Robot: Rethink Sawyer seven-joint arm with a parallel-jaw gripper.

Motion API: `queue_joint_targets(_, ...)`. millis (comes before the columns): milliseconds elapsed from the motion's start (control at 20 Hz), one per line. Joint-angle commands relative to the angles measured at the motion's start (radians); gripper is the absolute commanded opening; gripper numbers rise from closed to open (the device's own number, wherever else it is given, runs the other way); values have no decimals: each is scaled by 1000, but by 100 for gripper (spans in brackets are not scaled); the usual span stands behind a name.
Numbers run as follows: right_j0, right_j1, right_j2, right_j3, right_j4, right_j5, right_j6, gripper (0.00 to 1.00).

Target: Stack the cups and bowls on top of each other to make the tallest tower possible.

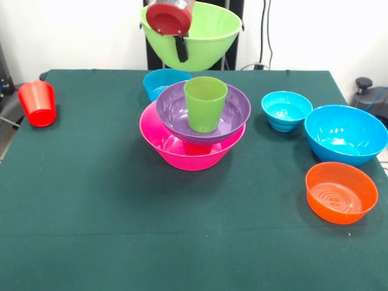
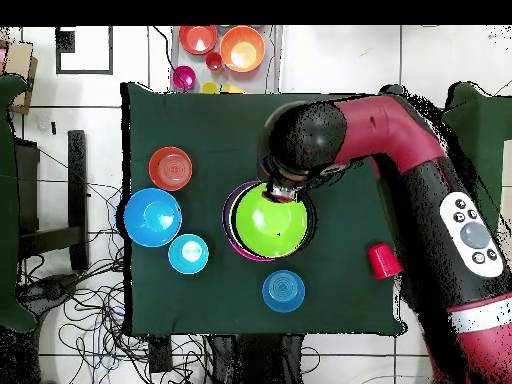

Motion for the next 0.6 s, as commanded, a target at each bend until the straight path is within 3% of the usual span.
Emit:
queue_joint_targets(50, 26, 111, -40, -101, -20, 94, -242, 0)
queue_joint_targets(350, 30, 141, -40, -91, -26, 73, -230, 0)
queue_joint_targets(600, 23, 123, -29, -51, -16, 60, -197, 0)
